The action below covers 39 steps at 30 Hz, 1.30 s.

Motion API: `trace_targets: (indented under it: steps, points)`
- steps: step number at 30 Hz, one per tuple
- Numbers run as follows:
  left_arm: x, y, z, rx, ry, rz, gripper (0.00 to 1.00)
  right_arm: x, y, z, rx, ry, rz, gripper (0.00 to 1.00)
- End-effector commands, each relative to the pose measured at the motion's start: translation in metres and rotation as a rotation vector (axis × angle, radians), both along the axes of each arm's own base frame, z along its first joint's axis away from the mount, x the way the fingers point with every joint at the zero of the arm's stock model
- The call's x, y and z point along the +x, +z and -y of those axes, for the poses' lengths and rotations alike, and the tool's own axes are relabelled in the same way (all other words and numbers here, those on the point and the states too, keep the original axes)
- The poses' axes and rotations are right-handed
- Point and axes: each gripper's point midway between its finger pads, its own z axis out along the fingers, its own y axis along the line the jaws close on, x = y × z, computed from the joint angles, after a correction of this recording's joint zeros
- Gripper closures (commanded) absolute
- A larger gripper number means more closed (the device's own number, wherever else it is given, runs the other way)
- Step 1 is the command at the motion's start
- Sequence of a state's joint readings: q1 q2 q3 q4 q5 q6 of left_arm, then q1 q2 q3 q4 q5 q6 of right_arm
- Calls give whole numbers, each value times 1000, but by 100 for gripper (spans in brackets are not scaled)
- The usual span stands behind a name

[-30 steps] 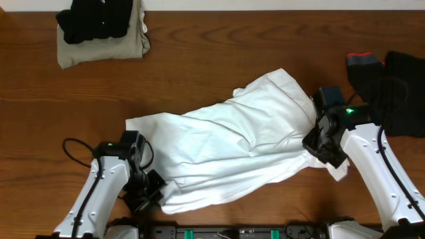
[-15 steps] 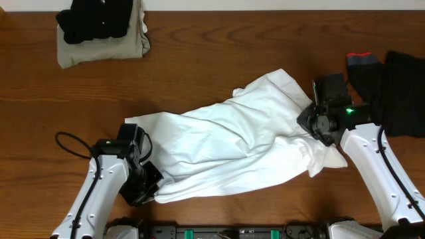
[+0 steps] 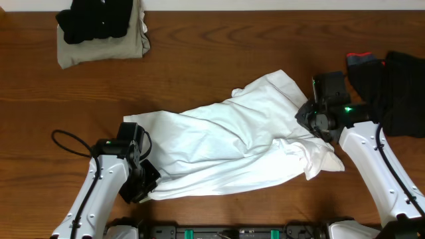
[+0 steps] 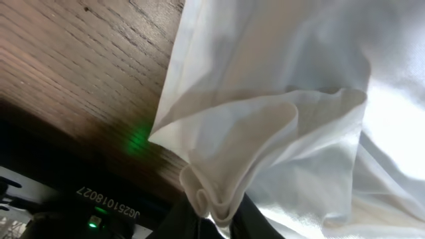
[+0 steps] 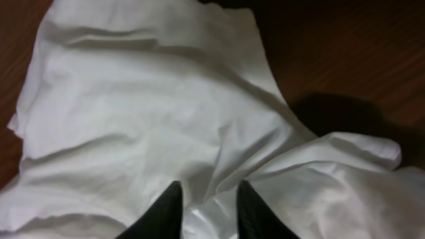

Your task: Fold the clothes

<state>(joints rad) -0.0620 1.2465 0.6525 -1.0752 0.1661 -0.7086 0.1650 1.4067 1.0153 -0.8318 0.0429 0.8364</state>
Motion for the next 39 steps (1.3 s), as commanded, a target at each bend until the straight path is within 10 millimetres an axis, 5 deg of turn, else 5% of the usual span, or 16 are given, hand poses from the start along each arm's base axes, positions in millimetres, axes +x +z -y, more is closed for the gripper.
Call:
trace_targets:
  steps: [1, 4, 7, 13, 19, 24, 34, 37, 39]
  points:
    - [5, 2, -13, 72, 4, 20, 75, 1, 2, -6, -4, 90, -1, 68]
    - [7, 2, -16, 73, 28, 25, 67, -1, 1, -5, -10, 100, -10, 66]
    - [8, 2, -23, 74, 75, 28, 46, -2, 1, -5, -10, 99, -16, 61]
    - [16, 7, -39, 73, 169, 49, 43, -2, 1, -5, -34, 167, -13, 48]
    - [39, 27, -44, 40, 166, 128, 43, -8, 1, -14, -24, 313, -30, 48]
    - [38, 47, -38, -7, 77, 131, 54, -39, 10, -13, -1, 316, -131, 49]
    - [18, 77, -13, -84, -37, 149, 56, -105, 30, -22, 91, 342, -288, 47]
    - [2, 78, 0, -126, -77, 86, 76, -117, 18, -25, 105, 314, -345, 53]
    - [-2, 77, 9, -149, -111, 71, 89, -124, 6, -27, 109, 285, -373, 73]
